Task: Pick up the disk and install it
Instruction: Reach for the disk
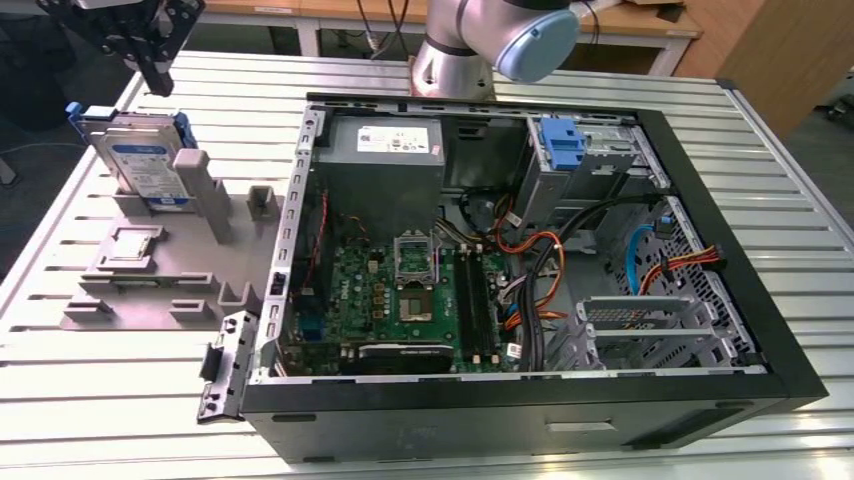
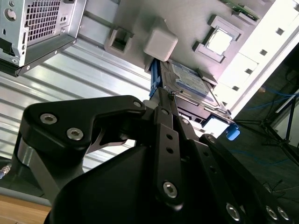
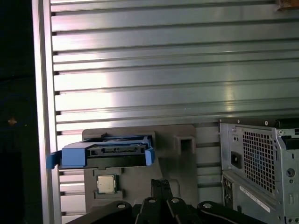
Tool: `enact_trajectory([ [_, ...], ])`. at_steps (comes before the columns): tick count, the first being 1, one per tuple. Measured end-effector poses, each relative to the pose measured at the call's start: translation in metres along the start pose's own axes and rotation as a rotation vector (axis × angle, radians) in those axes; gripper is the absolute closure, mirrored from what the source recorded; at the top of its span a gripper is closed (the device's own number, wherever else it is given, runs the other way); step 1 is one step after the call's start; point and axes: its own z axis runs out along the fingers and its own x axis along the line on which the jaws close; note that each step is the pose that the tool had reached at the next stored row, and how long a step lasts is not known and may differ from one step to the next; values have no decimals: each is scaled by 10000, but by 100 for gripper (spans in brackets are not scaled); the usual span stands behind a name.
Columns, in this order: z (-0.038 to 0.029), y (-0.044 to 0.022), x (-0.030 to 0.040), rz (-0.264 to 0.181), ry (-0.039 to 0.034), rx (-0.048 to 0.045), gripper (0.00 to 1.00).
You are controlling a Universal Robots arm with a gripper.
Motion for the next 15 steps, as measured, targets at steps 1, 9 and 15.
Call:
enact_trajectory([
  [1, 0, -1, 12, 0, -1, 0, 90],
  [9, 8, -3, 133, 0, -2, 0, 90],
  [15, 18, -3, 216, 1, -2, 0, 90],
])
